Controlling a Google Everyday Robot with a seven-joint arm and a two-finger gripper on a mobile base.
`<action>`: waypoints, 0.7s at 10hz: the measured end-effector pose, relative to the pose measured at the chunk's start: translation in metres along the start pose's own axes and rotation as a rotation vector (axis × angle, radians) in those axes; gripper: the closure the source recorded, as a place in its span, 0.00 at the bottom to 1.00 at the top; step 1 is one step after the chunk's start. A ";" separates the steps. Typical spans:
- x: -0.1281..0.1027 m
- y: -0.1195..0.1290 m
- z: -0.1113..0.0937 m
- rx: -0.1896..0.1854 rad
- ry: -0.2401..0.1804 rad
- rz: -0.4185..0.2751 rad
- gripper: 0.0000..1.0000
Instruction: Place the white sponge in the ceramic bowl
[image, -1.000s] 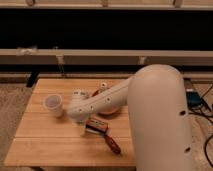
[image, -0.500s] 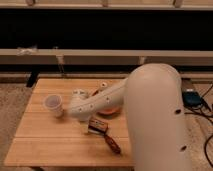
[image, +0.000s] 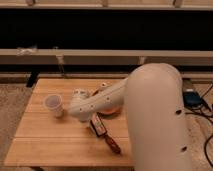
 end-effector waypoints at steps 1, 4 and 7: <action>0.000 0.000 -0.001 0.001 -0.001 -0.001 0.78; -0.001 -0.002 -0.005 0.006 -0.004 -0.005 1.00; 0.002 -0.007 -0.013 0.025 -0.019 0.012 1.00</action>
